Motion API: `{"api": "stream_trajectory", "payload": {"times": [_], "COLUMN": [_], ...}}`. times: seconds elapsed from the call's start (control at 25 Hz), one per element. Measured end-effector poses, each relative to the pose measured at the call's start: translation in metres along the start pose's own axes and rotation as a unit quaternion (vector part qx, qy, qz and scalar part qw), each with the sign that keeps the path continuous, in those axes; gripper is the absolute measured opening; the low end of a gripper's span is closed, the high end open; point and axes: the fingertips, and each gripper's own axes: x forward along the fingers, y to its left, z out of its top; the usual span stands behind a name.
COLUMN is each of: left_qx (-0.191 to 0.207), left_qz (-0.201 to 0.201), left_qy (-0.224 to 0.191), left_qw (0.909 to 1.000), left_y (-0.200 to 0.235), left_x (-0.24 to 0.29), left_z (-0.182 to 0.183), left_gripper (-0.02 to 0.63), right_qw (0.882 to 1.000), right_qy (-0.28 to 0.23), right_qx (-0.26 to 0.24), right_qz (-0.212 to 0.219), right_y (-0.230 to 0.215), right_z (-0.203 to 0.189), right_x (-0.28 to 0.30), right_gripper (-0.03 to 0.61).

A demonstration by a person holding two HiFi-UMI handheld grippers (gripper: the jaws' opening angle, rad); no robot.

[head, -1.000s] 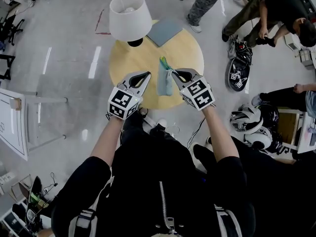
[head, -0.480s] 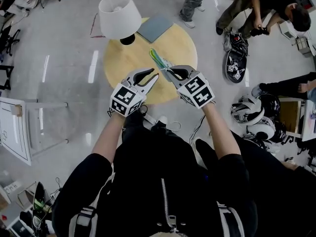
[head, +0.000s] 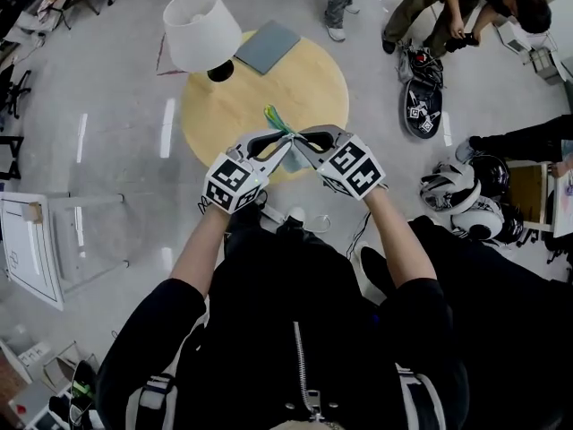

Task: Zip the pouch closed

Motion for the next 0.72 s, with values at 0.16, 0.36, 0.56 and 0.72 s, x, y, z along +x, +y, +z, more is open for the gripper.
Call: {"api": "stream_trajectory", "payload": {"times": [0.16, 0.36, 0.56, 0.72], "left_qx": [0.006, 0.017, 0.022, 0.024], "left_qz": [-0.006, -0.008, -0.002, 0.001], "left_qy": [0.0, 0.002, 0.008, 0.019], "left_qw": [1.0, 0.9998, 0.9997, 0.9995], "left_y": [-0.008, -0.015, -0.013, -0.009], "left_x": [0.002, 0.003, 0.002, 0.001], "left_z": [-0.004, -0.002, -0.002, -0.004], "left_gripper": [0.02, 0.006, 0.005, 0.005], "right_qw": [1.0, 1.0, 1.0, 1.0], "right_qy": [0.001, 0.003, 0.0, -0.006], "right_qx": [0.008, 0.014, 0.008, 0.015], "right_qz": [0.002, 0.004, -0.001, -0.003], "right_y": [0.003, 0.004, 0.004, 0.007], "right_z": [-0.008, -0.011, -0.011, -0.012], "right_x": [-0.003, -0.006, -0.007, -0.006], "right_gripper": [0.015, 0.015, 0.015, 0.014]}}
